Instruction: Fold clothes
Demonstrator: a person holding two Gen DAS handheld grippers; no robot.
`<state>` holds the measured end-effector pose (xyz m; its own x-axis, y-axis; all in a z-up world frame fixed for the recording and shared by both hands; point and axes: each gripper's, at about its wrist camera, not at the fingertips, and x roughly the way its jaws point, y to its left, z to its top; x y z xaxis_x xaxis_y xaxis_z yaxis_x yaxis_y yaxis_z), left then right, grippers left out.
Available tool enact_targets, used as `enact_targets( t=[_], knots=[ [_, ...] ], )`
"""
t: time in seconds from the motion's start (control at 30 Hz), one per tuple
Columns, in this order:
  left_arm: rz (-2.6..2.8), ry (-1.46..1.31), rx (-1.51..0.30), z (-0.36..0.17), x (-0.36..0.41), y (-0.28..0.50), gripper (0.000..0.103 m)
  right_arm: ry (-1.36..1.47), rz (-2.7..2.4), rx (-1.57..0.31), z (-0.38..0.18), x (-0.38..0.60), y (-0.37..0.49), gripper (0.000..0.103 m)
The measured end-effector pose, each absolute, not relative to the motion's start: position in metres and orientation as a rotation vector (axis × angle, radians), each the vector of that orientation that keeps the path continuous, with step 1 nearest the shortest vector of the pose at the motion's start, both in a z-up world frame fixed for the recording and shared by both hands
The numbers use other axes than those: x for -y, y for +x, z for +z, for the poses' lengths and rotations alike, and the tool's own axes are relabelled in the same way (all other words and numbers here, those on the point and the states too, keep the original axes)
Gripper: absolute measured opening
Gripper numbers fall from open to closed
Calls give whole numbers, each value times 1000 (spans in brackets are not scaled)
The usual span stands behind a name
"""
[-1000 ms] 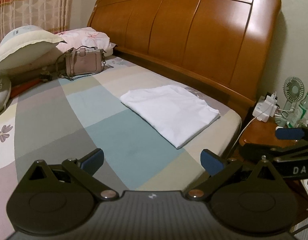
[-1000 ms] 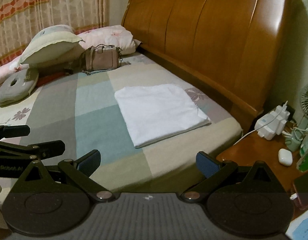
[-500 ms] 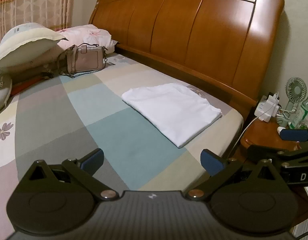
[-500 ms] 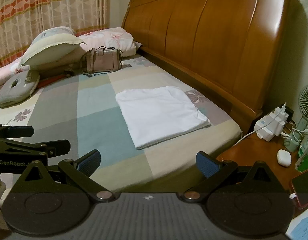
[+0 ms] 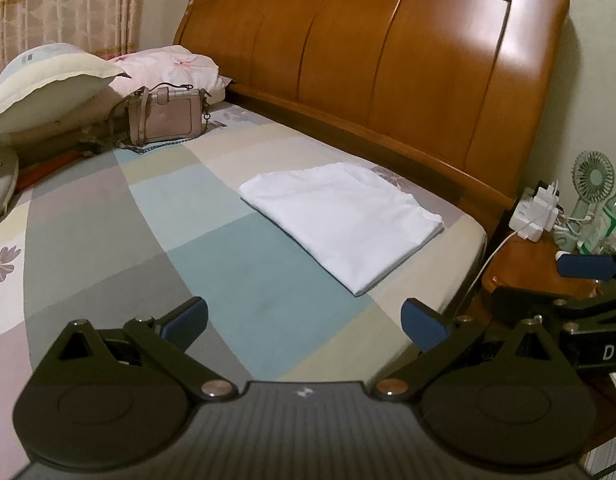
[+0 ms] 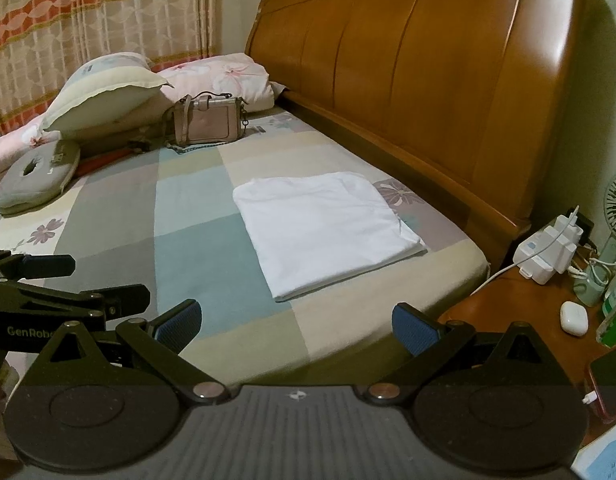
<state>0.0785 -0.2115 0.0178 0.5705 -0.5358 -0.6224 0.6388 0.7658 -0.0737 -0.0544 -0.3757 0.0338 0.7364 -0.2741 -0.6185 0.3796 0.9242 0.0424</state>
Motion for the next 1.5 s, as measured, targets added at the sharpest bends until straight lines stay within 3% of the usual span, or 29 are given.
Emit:
enact_targets(
  t=[1.5],
  knots=[
    [-699,170,-681,14,218,89,102,177,-358,-663,30,377,-45,103]
  ],
)
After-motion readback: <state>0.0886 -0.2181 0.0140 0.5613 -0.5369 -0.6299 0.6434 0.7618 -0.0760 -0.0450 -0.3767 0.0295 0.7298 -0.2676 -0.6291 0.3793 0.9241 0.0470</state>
